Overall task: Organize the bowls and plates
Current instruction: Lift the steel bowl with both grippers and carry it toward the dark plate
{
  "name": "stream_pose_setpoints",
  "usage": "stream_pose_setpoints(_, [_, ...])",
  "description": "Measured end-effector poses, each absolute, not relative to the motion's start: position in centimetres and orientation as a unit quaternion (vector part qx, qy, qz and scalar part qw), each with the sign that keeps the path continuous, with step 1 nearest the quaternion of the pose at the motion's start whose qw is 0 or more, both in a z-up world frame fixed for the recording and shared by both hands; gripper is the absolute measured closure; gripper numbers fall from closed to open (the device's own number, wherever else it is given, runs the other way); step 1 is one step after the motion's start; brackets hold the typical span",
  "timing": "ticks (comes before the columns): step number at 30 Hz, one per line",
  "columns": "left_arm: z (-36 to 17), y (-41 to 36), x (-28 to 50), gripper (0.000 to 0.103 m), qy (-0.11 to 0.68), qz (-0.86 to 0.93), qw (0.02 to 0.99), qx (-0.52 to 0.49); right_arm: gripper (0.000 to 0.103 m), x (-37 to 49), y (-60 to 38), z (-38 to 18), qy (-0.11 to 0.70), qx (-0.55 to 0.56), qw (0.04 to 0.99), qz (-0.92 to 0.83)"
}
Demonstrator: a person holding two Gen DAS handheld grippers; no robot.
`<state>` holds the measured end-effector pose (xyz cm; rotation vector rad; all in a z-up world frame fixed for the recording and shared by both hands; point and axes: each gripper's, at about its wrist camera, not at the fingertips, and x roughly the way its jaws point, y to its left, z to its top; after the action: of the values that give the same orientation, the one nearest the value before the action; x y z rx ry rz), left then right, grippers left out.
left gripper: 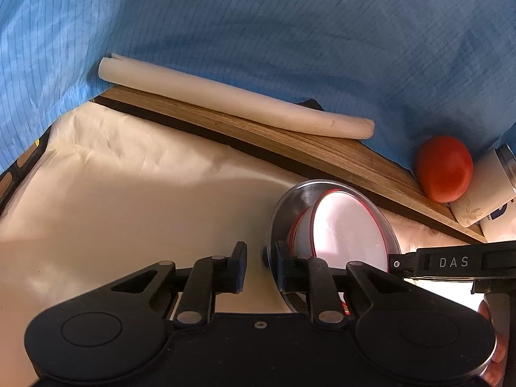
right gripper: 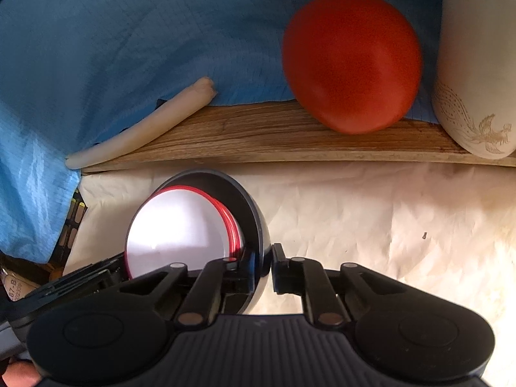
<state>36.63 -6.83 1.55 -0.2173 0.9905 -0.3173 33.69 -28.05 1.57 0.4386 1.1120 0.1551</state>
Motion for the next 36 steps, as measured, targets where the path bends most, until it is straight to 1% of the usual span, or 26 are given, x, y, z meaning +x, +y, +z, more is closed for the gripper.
stream_pose_setpoints(3, [1.6, -6.8, 36.6, 0.086, 0.471, -0.154, 0.863, -0.102, 0.090, 33.4, -28.2, 1.7, 0.517, 0.197, 0.830, 0.073])
stream_pose_setpoints(5, [1.6, -6.8, 36.6, 0.092, 0.470, -0.156, 0.863, -0.102, 0.090, 33.2, -28.2, 1.7, 0.514, 0.195, 0.832, 0.073])
stream_pose_setpoints(6, [1.6, -6.9, 36.6, 0.093, 0.469, -0.157, 0.863, -0.101, 0.091, 33.1, -28.0, 1.6, 0.513, 0.194, 0.833, 0.072])
stream_pose_setpoints(14, [1.5, -6.9, 36.6, 0.094, 0.467, -0.152, 0.865, -0.099, 0.092, 32.9, -28.3, 1.6, 0.509, 0.207, 0.833, 0.072])
stream_pose_setpoints(24, [1.6, -7.1, 36.0, 0.094, 0.464, -0.154, 0.868, -0.093, 0.092, 33.1, -28.0, 1.7, 0.513, 0.197, 0.832, 0.075])
stream_pose_setpoints(36, [1.5, -7.2, 35.6, 0.096, 0.479, -0.147, 0.858, -0.114, 0.092, 32.4, -28.9, 1.3, 0.526, 0.234, 0.815, 0.069])
